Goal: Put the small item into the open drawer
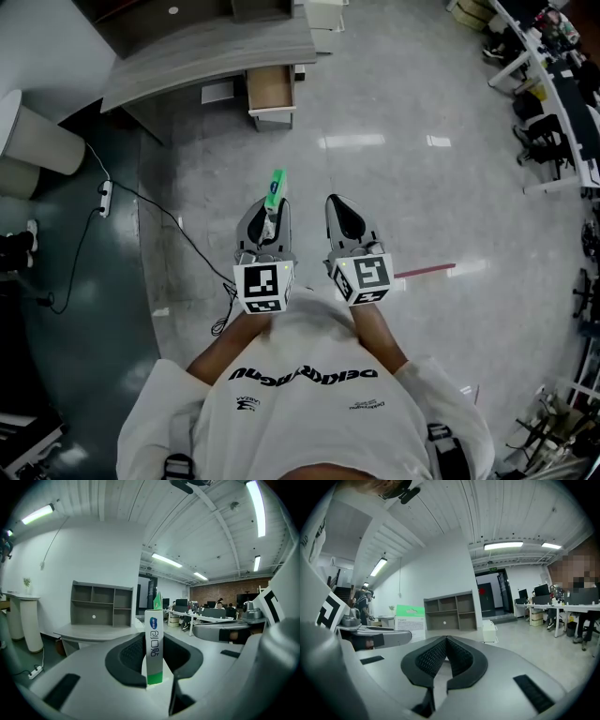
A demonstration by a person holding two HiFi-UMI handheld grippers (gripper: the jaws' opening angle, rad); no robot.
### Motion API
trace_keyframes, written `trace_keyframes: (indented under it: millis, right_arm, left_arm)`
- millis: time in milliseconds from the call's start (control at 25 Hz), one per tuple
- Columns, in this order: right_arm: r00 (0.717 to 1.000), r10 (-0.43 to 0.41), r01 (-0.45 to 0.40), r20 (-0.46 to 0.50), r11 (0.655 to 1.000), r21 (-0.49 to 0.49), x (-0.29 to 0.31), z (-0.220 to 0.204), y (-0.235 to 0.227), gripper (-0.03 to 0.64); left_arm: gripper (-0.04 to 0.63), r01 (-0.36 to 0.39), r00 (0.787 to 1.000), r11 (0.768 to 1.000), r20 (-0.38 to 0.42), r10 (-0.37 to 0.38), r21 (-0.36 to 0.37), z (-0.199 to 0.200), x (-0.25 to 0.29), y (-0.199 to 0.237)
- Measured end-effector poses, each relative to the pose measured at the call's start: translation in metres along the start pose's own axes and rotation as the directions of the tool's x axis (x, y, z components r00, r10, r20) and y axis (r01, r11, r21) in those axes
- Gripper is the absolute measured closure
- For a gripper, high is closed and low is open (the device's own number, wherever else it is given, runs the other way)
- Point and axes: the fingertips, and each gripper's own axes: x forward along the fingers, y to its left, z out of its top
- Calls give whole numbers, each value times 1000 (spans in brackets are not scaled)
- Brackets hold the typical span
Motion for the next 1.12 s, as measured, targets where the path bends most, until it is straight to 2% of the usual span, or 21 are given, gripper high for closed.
trace_keyframes:
  millis: [160, 440, 720, 880, 1120]
  right_arm:
    - [1000, -8, 8, -1, 1000, 1, 63, 17, -13, 588]
    - [999, -43, 43, 3, 999, -2, 177, 58, -32, 588]
    - [997, -80, 80, -15, 997, 15, 283, 74, -47, 588]
    - [995, -94, 95, -36, 995, 19, 322, 77, -52, 588]
    - [991, -101, 103, -84, 994, 24, 349, 69, -63, 588]
  left_arm:
    - [497, -8, 1000, 1000, 0, 8, -10, 12, 52, 42]
    - [497, 20, 1000, 1000, -17, -20, -13, 42, 147, 121]
    - [497, 84, 995, 996, -59, -84, 5, 51, 228, 182]
    - [497, 102, 991, 995, -88, -103, -14, 49, 260, 205]
    - [497, 93, 986, 994, -135, -100, -55, 32, 290, 219]
